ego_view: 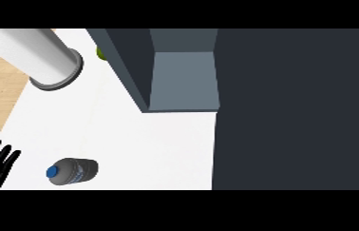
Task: Pick up the bottled water, place it into the cabinet and close the cabinet
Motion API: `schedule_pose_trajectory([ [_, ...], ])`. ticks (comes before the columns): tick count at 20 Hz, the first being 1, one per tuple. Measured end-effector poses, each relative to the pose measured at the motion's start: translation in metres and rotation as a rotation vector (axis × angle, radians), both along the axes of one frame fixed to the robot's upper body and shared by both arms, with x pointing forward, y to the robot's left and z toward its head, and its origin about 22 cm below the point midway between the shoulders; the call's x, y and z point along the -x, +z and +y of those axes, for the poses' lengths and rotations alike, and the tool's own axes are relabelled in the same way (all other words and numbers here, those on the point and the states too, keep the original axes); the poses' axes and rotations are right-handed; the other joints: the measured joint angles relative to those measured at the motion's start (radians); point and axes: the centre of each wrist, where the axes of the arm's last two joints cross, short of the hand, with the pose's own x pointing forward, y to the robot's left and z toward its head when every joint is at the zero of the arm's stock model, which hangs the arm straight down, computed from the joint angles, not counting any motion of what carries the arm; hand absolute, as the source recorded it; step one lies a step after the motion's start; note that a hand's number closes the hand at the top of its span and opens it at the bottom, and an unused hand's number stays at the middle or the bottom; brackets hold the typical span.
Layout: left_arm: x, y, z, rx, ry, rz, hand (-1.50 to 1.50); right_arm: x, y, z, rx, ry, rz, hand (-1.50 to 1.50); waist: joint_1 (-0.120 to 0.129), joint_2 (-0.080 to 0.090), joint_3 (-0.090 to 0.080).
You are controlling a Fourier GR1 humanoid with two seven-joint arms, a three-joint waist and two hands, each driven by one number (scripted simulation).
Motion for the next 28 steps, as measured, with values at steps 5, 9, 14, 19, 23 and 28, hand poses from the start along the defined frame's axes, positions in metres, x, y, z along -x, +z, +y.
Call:
schedule_pose_trajectory([
  [5, -0.018, -0.034, 0.003, 0.002, 0.011, 0.035, -1.5, 0.008, -0.002, 0.0, 0.005, 0.008, -0.008, -1.5, -0.004, 0.0, 0.0],
  [9, -0.028, -0.066, 0.009, 0.004, 0.022, 0.053, -1.5, 0.015, -0.005, -0.001, 0.01, 0.003, -0.005, -1.5, -0.006, 0.0, -0.001],
  [14, -0.039, -0.101, 0.008, 0.019, 0.054, 0.057, -1.5, 0.023, -0.006, -0.002, 0.013, 0.007, -0.005, -1.5, -0.007, 0.001, -0.001],
  [19, -0.05, -0.128, 0.014, 0.01, 0.087, 0.06, -1.5, 0.032, -0.007, -0.005, 0.024, 0.015, 0.0, -1.5, -0.009, 0.001, -0.001],
  [23, -0.048, -0.153, 0.013, 0.042, 0.068, 0.095, -1.5, 0.035, -0.008, -0.003, 0.02, 0.021, 0.005, -1.5, -0.008, 0.002, -0.001],
  [28, -0.047, -0.174, 0.009, 0.084, 0.022, 0.15, -1.5, 0.038, -0.008, -0.002, 0.018, 0.019, 0.009, -1.5, -0.006, 0.002, -0.002],
])
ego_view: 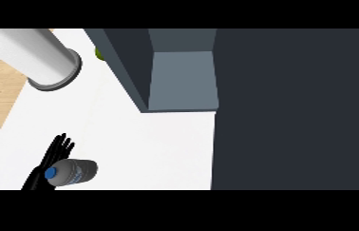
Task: Pick up the bottled water, place it into the cabinet and close the cabinet
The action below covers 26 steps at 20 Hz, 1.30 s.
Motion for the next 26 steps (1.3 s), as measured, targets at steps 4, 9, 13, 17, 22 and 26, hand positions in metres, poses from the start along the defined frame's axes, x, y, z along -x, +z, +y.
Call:
schedule_pose_trajectory([
  [4, -0.006, -0.013, -0.008, 0.034, -0.015, 0.026, -1.5, 0.004, -0.001, 0.0, -0.003, 0.0, 0.002, -1.5, -0.004, 0.0, 0.0],
  [9, -0.011, -0.028, -0.023, 0.069, 0.007, 0.021, 1.5, 0.004, -0.002, 0.002, -0.007, -0.004, -0.002, -1.5, 0.0, 0.0, 0.001],
  [13, -0.014, -0.032, -0.025, 0.108, 0.033, 0.013, 1.5, 0.008, -0.002, 0.001, 0.0, 0.007, 0.004, -1.5, 0.002, -0.002, 0.008],
  [17, -0.016, -0.034, -0.026, 0.153, 0.047, 0.01, 1.5, 0.007, -0.002, -0.001, 0.009, 0.005, 0.001, -1.5, 0.005, -0.003, 0.013],
  [22, -0.021, -0.038, -0.042, 0.146, 0.129, -0.029, 1.5, 0.007, -0.004, 0.0, 0.005, 0.002, -0.011, -1.5, 0.009, -0.005, 0.018],
  [26, -0.03, -0.041, -0.062, 0.137, 0.191, -0.077, 1.5, 0.007, -0.004, 0.003, -0.005, 0.003, -0.007, -1.5, 0.008, -0.005, 0.021],
])
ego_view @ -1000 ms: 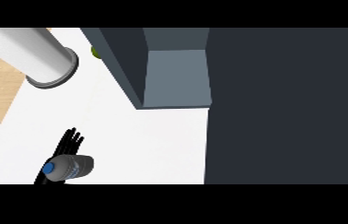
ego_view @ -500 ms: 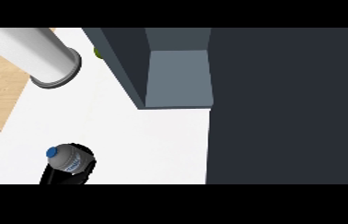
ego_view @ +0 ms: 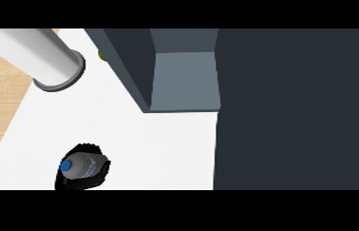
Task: Pick up the bottled water, place it into the cabinet and close the cabinet
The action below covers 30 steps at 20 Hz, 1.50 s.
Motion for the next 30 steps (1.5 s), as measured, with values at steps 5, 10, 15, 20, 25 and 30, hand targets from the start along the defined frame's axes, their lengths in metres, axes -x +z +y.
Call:
schedule_pose_trajectory([
  [5, -0.02, 0.002, -0.034, 0.03, -0.026, -0.044, 1.5, 0.002, 0.0, 0.003, -0.012, 0.008, 0.006, -1.5, -0.005, 0.0, -0.007],
  [10, -0.047, 0.012, -0.073, 0.113, -0.1, -0.069, 1.5, 0.001, 0.0, 0.0, 0.003, -0.003, 0.011, -1.5, -0.003, 0.001, -0.016],
  [15, -0.073, 0.038, -0.104, 0.139, -0.148, -0.081, 1.5, -0.003, 0.0, 0.002, -0.002, -0.004, 0.01, -1.5, 0.002, 0.0, -0.018],
  [20, -0.085, 0.063, -0.137, 0.134, -0.176, -0.078, 1.5, 0.0, 0.001, 0.0, 0.005, -0.005, 0.015, -1.5, -0.001, 0.0, -0.018],
  [25, -0.108, 0.104, -0.17, 0.039, -0.192, -0.126, 1.5, -0.002, 0.0, -0.001, 0.007, -0.01, 0.007, -1.5, 0.001, 0.001, -0.018],
  [30, -0.12, 0.136, -0.204, -0.02, -0.196, -0.136, 1.5, -0.005, 0.0, -0.008, 0.037, -0.014, 0.003, -1.5, -0.004, 0.003, -0.019],
])
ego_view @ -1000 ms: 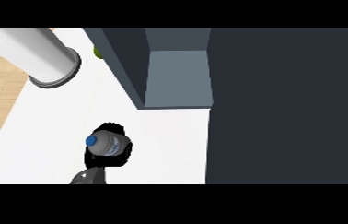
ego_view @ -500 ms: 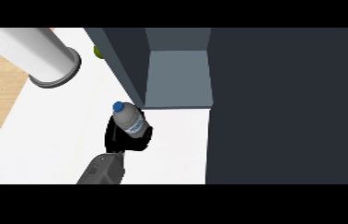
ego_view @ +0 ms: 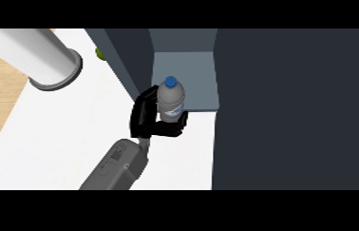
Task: Pick up the bottled water, place it into the cabinet and close the cabinet
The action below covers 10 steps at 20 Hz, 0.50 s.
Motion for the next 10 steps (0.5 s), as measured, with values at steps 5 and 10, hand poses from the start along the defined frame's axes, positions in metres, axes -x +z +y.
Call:
schedule_pose_trajectory([
  [5, -0.023, 0.033, -0.025, -0.07, 0.016, -0.007, 1.5, -0.005, -0.001, -0.003, -0.005, -0.012, -0.014, -1.5, -0.006, 0.002, 0.0],
  [10, -0.053, 0.055, -0.039, -0.138, 0.06, 0.027, 1.5, -0.008, -0.002, -0.007, 0.004, -0.001, -0.024, -1.5, -0.02, 0.007, 0.0],
])
